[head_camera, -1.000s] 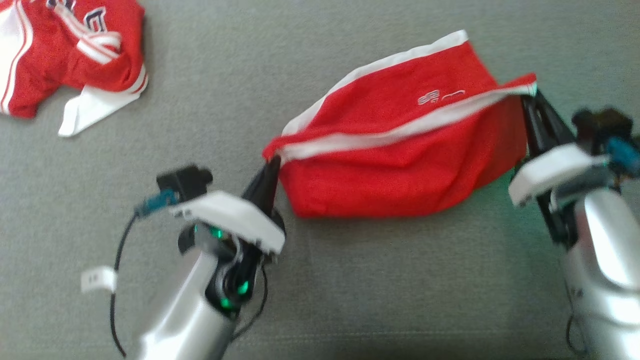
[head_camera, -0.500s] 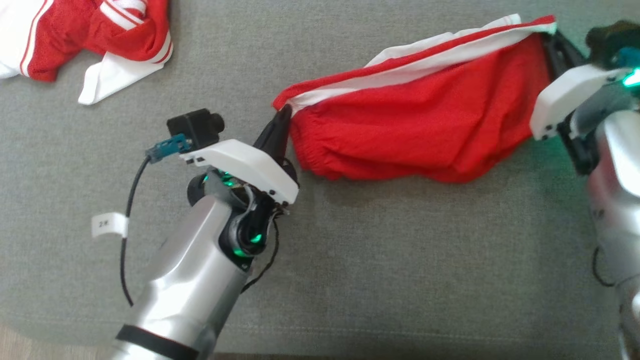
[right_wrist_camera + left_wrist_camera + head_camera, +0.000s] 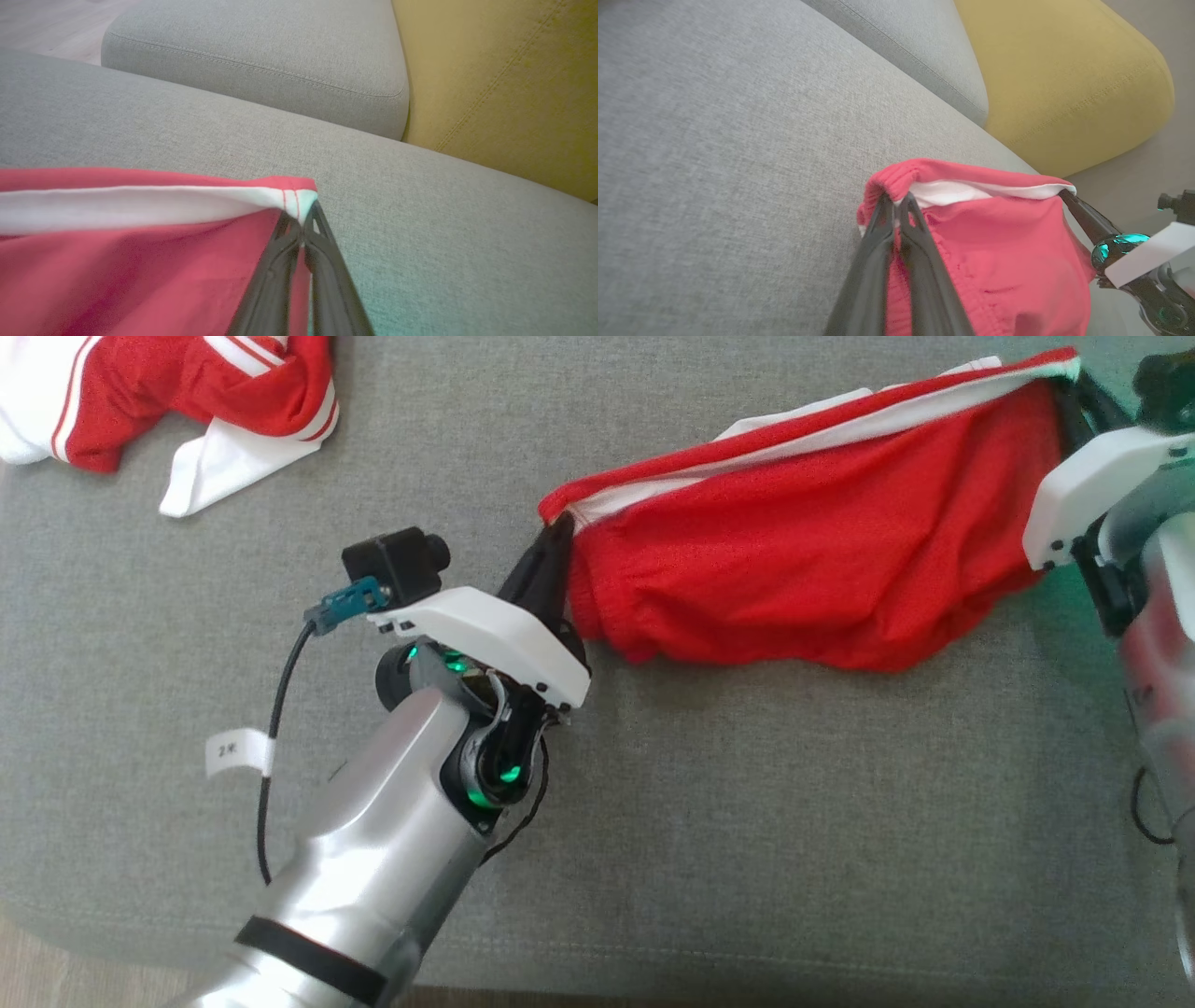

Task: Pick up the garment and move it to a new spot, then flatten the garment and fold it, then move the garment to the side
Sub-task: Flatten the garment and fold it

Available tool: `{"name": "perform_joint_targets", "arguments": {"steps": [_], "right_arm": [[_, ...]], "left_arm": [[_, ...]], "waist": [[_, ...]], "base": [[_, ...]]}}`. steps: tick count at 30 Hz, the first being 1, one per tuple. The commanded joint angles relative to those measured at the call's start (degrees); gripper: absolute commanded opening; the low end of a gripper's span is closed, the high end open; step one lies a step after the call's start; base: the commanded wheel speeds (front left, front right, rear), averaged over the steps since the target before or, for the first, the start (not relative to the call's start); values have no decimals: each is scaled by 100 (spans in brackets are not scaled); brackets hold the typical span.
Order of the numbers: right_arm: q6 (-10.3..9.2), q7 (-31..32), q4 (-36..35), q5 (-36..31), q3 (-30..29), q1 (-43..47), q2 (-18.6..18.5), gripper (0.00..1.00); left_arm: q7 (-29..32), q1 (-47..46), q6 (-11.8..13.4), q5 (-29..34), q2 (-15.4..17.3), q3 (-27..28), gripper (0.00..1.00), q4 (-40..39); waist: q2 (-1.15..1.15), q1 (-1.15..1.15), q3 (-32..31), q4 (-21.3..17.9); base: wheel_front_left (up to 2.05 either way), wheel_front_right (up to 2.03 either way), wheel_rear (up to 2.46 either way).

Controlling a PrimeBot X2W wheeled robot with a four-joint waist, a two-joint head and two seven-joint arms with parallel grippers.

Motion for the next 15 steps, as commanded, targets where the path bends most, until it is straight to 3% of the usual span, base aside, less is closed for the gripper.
{"name": "perform_joint_targets", "arguments": {"steps": [1,10,15], "right_arm": [[37,-136,-93,-22,54,-185,16,100],[37,-523,122,205,167,-251,35,100],[37,-594,139,568,274,-71,-35,100]], "left_arm": [[-98,-181,16,51,69,134,100,-164],[-392,117,51,707,434,-25,100,-593],[-459,559,319,1388,805,82,100,-1138]], "waist": [[0,0,-15,2],[0,0,-275,-14],[0,0,-537,-60]], "base": [[0,0,0],[0,0,0],[0,0,0]]}}
